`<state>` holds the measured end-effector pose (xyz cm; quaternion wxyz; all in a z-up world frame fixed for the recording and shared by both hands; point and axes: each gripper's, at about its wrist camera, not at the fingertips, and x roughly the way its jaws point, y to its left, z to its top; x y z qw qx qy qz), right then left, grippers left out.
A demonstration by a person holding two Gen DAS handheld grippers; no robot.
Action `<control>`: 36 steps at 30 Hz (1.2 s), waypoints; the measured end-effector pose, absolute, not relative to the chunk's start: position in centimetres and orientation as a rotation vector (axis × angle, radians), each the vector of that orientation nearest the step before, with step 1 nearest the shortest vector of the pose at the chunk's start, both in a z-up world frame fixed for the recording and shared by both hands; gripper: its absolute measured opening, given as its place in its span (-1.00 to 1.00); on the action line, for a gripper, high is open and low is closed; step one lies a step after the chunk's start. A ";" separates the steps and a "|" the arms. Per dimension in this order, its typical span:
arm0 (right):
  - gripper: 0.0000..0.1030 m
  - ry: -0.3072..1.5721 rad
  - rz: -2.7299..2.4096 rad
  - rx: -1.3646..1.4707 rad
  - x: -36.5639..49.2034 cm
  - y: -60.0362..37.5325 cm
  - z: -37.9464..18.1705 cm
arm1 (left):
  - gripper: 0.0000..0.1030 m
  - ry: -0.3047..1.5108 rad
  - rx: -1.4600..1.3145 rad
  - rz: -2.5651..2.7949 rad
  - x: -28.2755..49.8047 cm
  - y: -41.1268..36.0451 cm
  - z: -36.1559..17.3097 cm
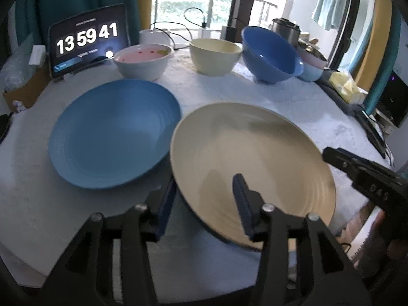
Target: Organize plates and bowls
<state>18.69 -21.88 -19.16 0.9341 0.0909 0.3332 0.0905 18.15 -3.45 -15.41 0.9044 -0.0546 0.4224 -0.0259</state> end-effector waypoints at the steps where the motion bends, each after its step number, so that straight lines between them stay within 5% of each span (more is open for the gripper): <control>1: -0.34 0.680 0.183 0.185 18.7 -21.9 -19.1 | 0.13 0.865 -0.116 -0.058 18.2 -3.3 -15.4; 36: -0.32 0.639 0.226 0.066 21.0 -15.3 -14.5 | 0.23 0.699 -0.181 0.083 17.9 5.9 -12.4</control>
